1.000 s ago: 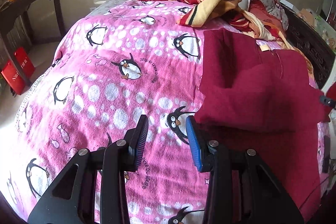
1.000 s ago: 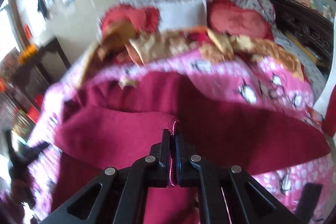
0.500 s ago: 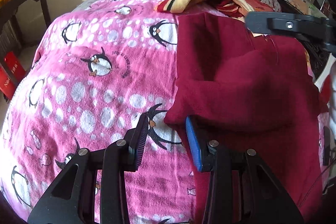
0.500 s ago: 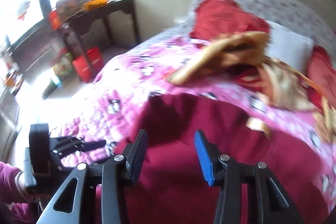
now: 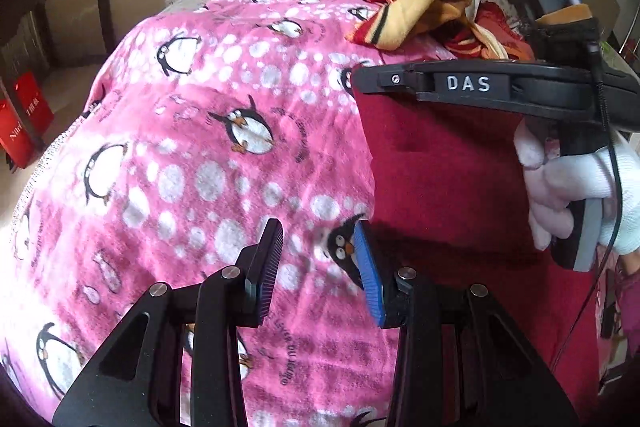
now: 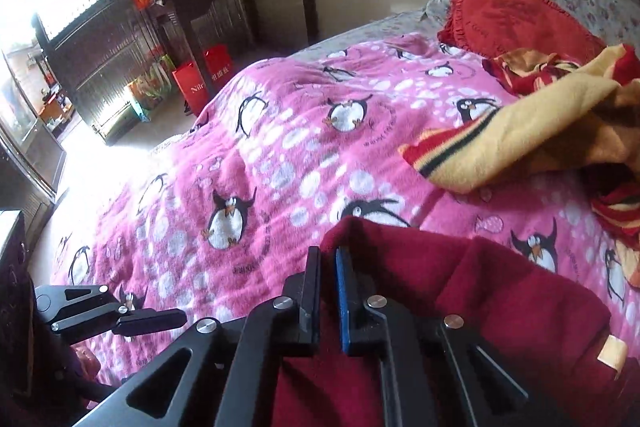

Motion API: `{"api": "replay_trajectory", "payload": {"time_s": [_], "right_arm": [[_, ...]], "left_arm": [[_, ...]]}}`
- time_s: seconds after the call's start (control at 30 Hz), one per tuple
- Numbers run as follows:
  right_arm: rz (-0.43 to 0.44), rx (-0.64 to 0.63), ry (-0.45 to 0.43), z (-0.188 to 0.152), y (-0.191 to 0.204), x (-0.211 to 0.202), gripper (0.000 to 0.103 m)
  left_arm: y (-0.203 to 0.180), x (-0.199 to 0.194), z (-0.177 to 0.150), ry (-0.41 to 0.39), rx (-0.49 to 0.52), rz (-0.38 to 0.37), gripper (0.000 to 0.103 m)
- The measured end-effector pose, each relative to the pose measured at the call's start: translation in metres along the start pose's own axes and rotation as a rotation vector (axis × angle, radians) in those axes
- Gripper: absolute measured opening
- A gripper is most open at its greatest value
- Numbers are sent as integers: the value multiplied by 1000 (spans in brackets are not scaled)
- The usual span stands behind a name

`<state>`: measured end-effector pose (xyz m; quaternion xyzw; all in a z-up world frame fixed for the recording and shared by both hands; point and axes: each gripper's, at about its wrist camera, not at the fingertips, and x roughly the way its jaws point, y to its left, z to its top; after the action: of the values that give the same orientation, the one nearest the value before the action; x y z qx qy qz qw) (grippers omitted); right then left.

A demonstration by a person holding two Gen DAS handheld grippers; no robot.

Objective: Fold small clothes

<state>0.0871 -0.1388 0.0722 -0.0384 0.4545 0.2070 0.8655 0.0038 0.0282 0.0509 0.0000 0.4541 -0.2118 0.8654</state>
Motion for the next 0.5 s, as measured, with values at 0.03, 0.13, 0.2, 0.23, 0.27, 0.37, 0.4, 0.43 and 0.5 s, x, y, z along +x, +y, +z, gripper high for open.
{"api": "replay_trajectory", "payload": {"time_s": [0.03,0.13,0.2,0.23,0.27,0.37,0.4,0.43,0.5], "right_arm": [[12,20,-14,4,-1,3,6],[18,67,-30,12,0,20,2],[11,75,-37,12,2,28,2],[4,76,-55,10,2,26,2],[9,86,-83,9,0,18,2],[40,161,-118,1,-10,-20,6],[15,174,-131,-7,-13,-38,8],[-14,170,-141,-16,-16,-54,12],[-68,162,-156,-42,-20,-84,21]], "left_arm": [[3,-3,3,-12,-4,4,37],[3,-7,9,-31,-1,9,37],[-1,-5,12,-28,7,8,37],[-4,-3,14,-25,10,6,37],[-8,-1,15,-24,14,0,37],[-21,1,19,-30,34,-18,37],[-27,3,20,-32,43,-24,37],[-32,5,23,-33,50,-29,37],[-41,12,25,-28,72,-29,37]]}}
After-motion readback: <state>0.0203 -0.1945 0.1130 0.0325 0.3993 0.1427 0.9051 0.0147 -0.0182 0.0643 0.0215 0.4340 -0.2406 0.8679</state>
